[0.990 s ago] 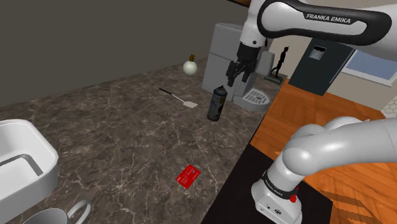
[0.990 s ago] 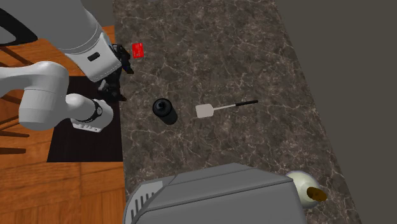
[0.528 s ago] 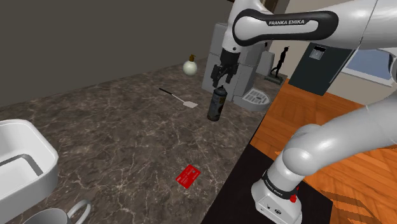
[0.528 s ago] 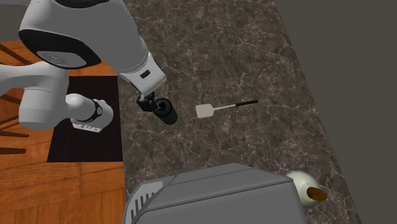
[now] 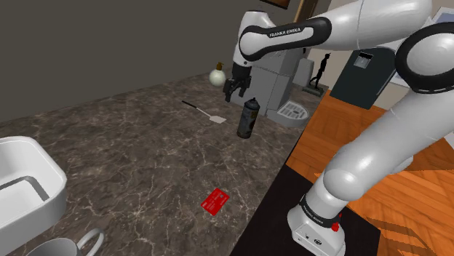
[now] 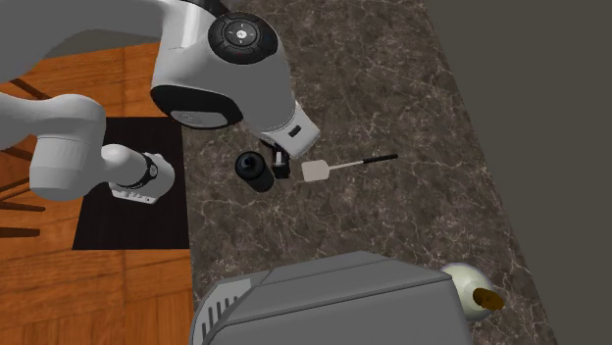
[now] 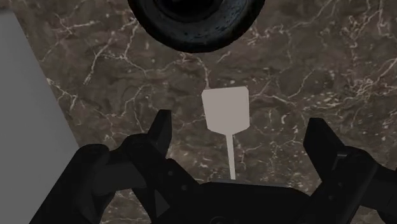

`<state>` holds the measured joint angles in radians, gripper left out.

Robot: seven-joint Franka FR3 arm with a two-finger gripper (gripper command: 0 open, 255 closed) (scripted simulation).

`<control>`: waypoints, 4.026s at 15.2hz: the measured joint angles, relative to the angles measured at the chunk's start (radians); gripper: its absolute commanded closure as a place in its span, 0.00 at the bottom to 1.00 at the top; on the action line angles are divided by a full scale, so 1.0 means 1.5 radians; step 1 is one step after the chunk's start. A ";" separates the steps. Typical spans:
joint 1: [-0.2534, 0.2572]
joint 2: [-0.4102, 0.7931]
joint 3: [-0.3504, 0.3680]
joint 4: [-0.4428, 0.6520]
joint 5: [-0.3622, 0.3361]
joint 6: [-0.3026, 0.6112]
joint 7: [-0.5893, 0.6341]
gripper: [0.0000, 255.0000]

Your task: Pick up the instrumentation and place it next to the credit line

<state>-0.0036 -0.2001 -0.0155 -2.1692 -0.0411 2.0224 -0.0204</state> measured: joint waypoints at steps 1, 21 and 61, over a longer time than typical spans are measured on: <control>0.001 0.028 -0.001 0.015 0.002 0.014 -0.006 0.00; 0.001 0.436 0.009 0.350 0.037 0.093 -0.105 0.00; 0.013 0.326 0.014 0.298 0.034 0.036 -0.087 1.00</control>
<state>0.0161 0.2887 0.0052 -1.7220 0.0101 2.0766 -0.1506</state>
